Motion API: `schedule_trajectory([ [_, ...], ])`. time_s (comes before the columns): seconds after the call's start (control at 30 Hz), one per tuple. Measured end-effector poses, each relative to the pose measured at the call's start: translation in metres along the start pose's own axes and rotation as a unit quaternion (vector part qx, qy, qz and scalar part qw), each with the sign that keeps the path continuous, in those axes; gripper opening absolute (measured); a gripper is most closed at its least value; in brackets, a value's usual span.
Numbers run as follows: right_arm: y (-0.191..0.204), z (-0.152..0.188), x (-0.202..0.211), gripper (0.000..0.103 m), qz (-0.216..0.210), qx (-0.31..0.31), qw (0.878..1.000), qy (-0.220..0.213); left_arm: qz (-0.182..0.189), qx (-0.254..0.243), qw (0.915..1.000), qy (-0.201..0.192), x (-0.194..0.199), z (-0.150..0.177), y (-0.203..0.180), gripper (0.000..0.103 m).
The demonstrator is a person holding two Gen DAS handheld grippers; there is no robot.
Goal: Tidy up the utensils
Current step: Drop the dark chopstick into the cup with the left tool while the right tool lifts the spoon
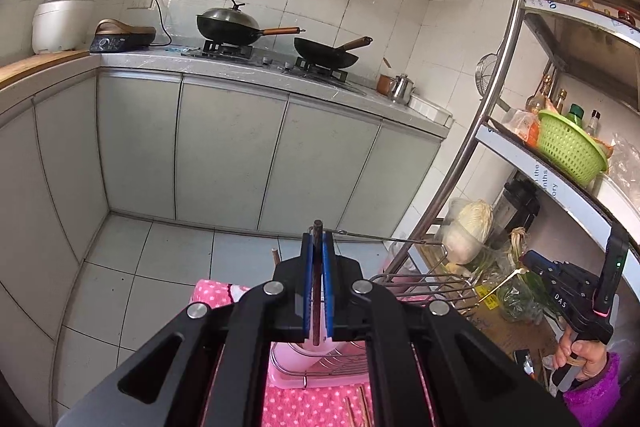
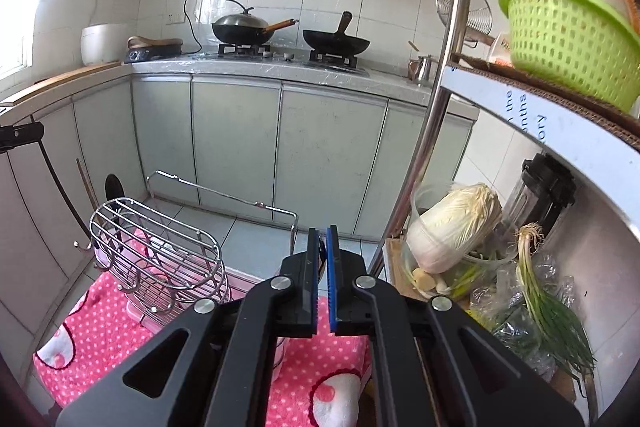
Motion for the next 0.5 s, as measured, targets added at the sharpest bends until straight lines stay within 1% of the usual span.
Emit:
schedule_trajectory([
  [0.17,0.003,0.01,-0.015,0.004,-0.016,-0.002,1.0,0.023,0.0,0.003,0.999,0.044,-0.032,0.02,0.005,0.004],
  [0.3,0.004,0.021,-0.028,0.004,-0.029,-0.012,0.999,0.043,0.002,0.016,0.9963,0.085,-0.057,0.042,0.012,0.004],
  [0.4,0.005,0.031,-0.036,0.004,-0.034,-0.017,0.998,0.056,-0.007,0.02,0.9942,0.105,-0.072,0.053,0.017,0.004],
  [0.5,0.006,0.041,-0.044,0.004,-0.039,-0.023,0.997,0.067,-0.014,0.026,0.9929,0.116,-0.081,0.06,0.023,0.004],
])
Point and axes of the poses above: each gripper's, at about its wrist camera, not at the fingertips, and x roughly against the way its jaws point, y to its left, z to its underside, the point moved 3 cm from there along -x, roughly the way its jaws point, and after that the axes turned 3 degrees about -y, right-handed, at the moved point
